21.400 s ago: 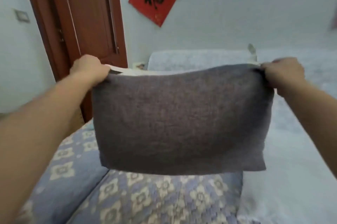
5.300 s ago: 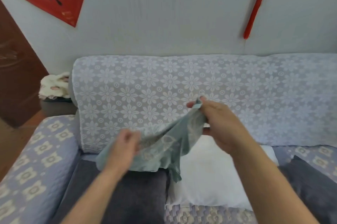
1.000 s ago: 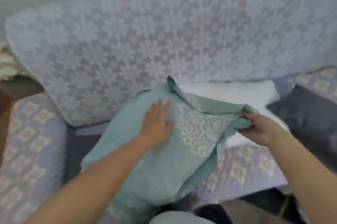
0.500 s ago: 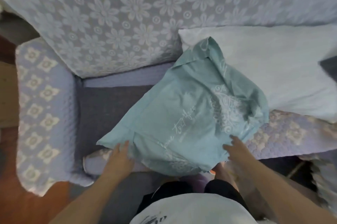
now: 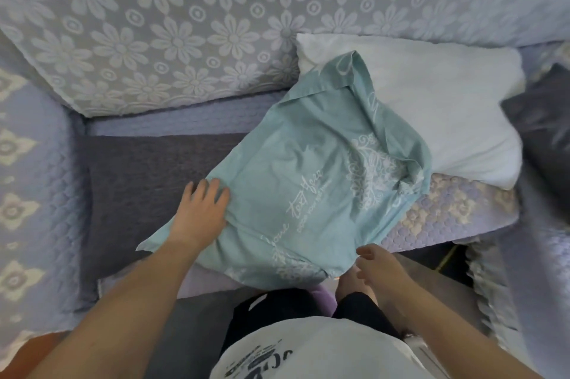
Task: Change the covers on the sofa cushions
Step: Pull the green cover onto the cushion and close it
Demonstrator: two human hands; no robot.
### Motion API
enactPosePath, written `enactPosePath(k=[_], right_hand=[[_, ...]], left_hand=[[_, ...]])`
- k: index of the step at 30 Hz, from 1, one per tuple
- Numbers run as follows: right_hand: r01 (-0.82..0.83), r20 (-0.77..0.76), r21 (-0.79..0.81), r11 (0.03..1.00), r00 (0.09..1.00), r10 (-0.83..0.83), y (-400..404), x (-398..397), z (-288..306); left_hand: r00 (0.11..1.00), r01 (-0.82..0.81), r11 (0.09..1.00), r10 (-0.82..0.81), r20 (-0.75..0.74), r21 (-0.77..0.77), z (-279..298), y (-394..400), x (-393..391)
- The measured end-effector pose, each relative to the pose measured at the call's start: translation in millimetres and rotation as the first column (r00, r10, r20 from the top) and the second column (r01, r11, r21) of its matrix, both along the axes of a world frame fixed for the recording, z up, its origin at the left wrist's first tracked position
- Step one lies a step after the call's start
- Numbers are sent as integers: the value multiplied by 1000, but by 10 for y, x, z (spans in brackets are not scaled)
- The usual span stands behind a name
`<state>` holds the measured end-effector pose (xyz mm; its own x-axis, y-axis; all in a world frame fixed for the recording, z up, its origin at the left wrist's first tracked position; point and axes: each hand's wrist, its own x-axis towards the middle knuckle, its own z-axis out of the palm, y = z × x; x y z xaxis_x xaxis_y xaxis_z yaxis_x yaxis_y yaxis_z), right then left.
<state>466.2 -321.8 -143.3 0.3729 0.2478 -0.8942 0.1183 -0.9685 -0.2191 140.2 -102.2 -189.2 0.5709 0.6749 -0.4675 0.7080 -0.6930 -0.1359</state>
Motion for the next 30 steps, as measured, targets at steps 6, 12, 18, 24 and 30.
enactPosePath(k=[6,12,18,24,30], right_hand=[[-296,-4,55,953,955,297,254,-861,307],[-355,452,248,901,865,217,904,-1802,413],[-141,666,124,982,745,22,850,-855,673],[187,724,239,953,619,-303,440,161,1564],[-10,624,582,813,646,-439,1143,93,2575]], left_hand=[[895,25,998,-48,444,58,250,-107,220],[795,36,997,-74,602,76,852,-645,444],[646,-157,986,67,760,47,1620,-481,297],[710,-316,935,122,693,159,2249,148,-441],[-23,-757,487,647,762,-436,2701,490,-459]])
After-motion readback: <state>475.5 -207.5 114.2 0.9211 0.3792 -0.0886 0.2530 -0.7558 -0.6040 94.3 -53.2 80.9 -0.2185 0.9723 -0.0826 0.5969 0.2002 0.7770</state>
